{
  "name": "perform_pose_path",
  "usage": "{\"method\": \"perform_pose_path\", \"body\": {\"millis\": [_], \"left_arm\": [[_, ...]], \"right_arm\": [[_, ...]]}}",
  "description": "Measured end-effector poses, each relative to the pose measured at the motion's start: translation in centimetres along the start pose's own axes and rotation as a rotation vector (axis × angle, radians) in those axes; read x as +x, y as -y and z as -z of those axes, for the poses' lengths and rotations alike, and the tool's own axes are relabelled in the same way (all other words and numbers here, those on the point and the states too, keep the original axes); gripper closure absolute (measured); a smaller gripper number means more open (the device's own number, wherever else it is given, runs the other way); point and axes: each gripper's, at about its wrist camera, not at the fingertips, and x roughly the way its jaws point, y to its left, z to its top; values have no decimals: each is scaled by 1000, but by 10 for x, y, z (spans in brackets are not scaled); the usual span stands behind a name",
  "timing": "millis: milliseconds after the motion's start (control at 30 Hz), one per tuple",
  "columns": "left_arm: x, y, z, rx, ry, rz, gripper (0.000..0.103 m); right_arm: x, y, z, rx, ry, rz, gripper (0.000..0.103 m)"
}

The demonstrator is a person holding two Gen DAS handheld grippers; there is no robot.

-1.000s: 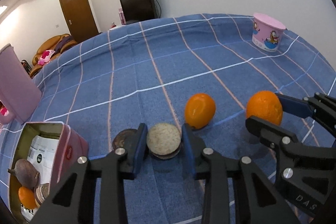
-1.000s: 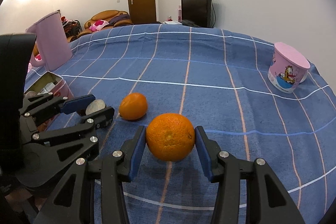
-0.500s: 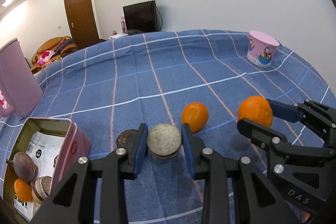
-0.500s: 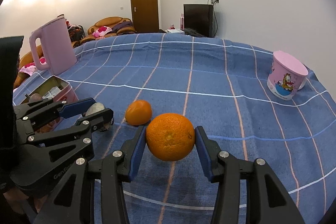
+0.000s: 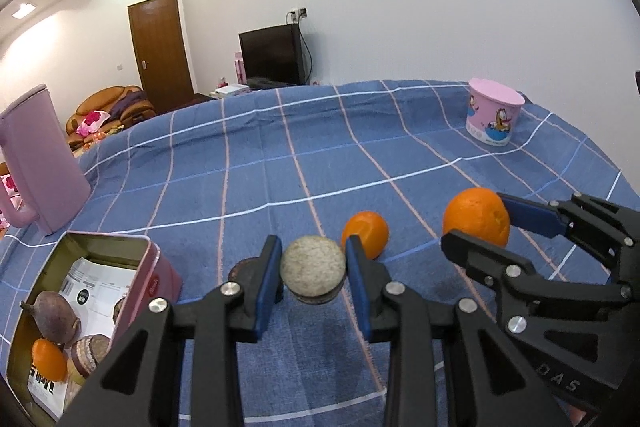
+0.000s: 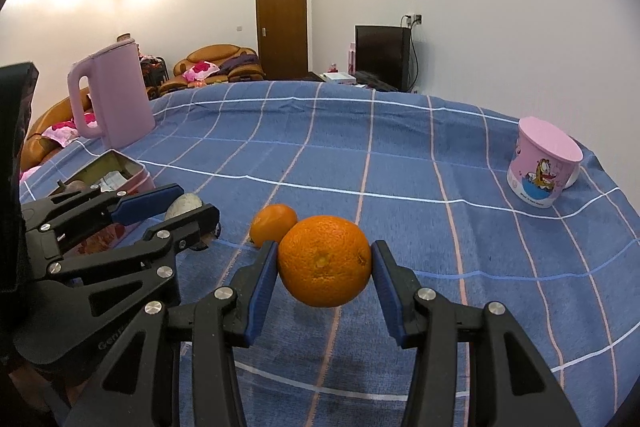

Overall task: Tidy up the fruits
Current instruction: 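Grasp the cookie with the left gripper while the right lifts the orange, then lift the cookie with the left gripper while the right holds the orange aloft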

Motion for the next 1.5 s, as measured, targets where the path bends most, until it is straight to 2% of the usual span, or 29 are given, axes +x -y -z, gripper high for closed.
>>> {"method": "perform_pose_path", "body": {"millis": [1500], "left_arm": [[-33,-8,4,-42,162,-58,69]], "right_arm": [[-32,-4,3,-21,171,-6,54]]}}
